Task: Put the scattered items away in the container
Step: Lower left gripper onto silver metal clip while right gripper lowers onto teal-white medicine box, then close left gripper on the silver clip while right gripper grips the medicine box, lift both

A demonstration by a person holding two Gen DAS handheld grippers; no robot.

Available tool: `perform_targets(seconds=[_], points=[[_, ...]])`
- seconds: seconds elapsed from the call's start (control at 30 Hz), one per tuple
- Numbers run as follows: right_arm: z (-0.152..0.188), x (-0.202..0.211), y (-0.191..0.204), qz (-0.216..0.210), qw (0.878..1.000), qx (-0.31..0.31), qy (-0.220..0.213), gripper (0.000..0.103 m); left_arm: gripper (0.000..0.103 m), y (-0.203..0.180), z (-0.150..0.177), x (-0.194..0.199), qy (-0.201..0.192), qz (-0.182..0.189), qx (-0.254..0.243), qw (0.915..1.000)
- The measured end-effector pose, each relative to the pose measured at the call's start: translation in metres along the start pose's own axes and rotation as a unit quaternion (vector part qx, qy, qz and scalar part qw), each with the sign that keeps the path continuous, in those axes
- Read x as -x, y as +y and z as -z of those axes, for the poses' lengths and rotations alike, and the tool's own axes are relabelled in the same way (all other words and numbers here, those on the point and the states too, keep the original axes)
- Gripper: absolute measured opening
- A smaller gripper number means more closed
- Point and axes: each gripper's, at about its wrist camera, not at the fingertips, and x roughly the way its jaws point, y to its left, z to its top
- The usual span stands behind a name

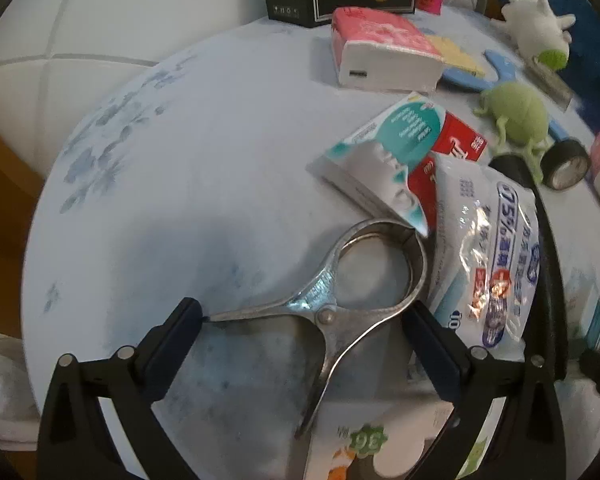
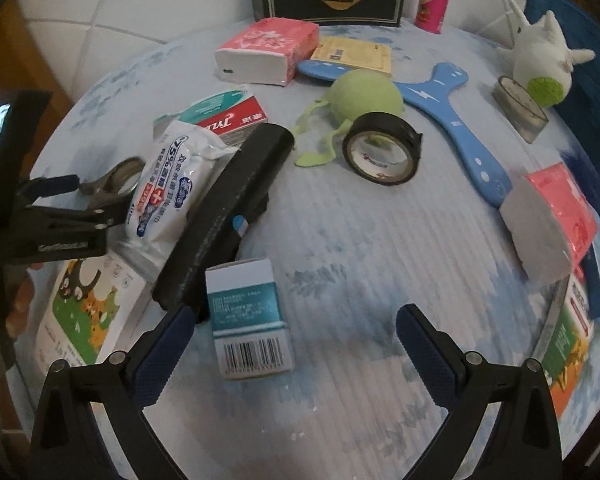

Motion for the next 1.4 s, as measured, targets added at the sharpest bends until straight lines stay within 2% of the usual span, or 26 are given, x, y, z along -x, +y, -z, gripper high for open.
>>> perform_targets(seconds=[0.07,0.1,0.13,0.17,0.2,0.3,0.53,0.57,0.63,0.67,0.7,0.77,0.8,0.83,0.87,0.9,1.07,1.23,1.4], points=[[-0.001,-0.006,0.001,0.003,1.000,0.001,0.004,0.100,0.101,-0.001,0.000,0.000,-0.006,0.003,0.001,1.0000],[0.000,-0.009,0.000,0.001,1.000,-0.001,0.006,0.093,0.095,-0.002,0.001,0.001,-0.009,0.005,-0.001,0.9999],[0.000,-0.012,0.000,0.000,1.000,-0.004,0.008,0.082,0.083,-0.003,0.003,0.004,-0.012,0.014,-0.002,0.9998],[0.000,-0.015,-0.001,-0.002,1.000,-0.006,0.009,0.076,0.077,-0.003,0.005,0.006,-0.009,0.018,0.000,0.9998],[0.000,-0.017,-0.003,-0.005,1.000,-0.011,0.013,0.063,0.070,-0.003,0.007,0.008,-0.006,0.021,0.002,0.9998],[0.004,-0.020,-0.006,0.006,1.000,-0.005,0.021,0.050,0.067,-0.003,0.013,0.014,0.004,0.028,0.006,0.9996],[0.003,-0.020,-0.018,0.008,1.000,-0.009,0.020,0.051,0.067,-0.017,0.028,0.022,0.016,0.028,0.013,0.9994],[0.004,-0.019,-0.019,0.007,1.000,-0.011,0.019,0.055,0.068,-0.019,0.028,0.022,0.014,0.024,0.017,0.9995],[0.006,-0.017,-0.023,0.008,1.000,-0.016,0.015,0.082,0.072,-0.021,0.027,0.020,0.011,0.014,0.023,0.9996],[0.007,-0.015,-0.024,0.008,1.000,-0.018,0.012,0.088,0.075,-0.023,0.026,0.019,0.009,0.010,0.026,0.9996],[0.009,-0.012,-0.026,0.007,1.000,-0.021,0.007,0.094,0.078,-0.024,0.026,0.019,0.005,0.007,0.027,0.9996],[0.012,-0.009,-0.028,0.008,1.000,-0.026,0.000,0.094,0.075,-0.027,0.027,0.018,-0.001,0.005,0.031,0.9995],[0.013,-0.009,-0.029,0.010,1.000,-0.028,-0.002,0.092,0.068,-0.028,0.027,0.020,-0.003,0.004,0.038,0.9993],[0.015,-0.009,-0.029,0.011,1.000,-0.028,-0.001,0.074,0.067,-0.027,0.029,0.024,-0.005,0.004,0.042,0.9991],[0.017,-0.008,-0.029,0.012,1.000,-0.027,0.000,0.060,0.067,-0.027,0.030,0.027,-0.006,0.005,0.047,0.9989],[0.018,-0.007,-0.030,0.007,1.000,-0.028,0.001,0.037,0.066,-0.027,0.032,0.035,-0.012,0.004,0.052,0.9986],[0.020,0.018,-0.027,-0.006,1.000,-0.024,-0.018,0.036,0.066,-0.029,0.041,0.084,-0.046,-0.001,0.073,0.9962],[0.025,0.065,-0.020,-0.024,0.998,-0.019,-0.054,0.036,0.065,-0.040,0.056,0.120,-0.053,-0.002,0.084,0.9951],[0.031,0.108,-0.024,-0.032,0.996,-0.009,-0.081,0.036,0.065,-0.058,0.068,0.161,-0.078,0.008,0.084,0.9934]])
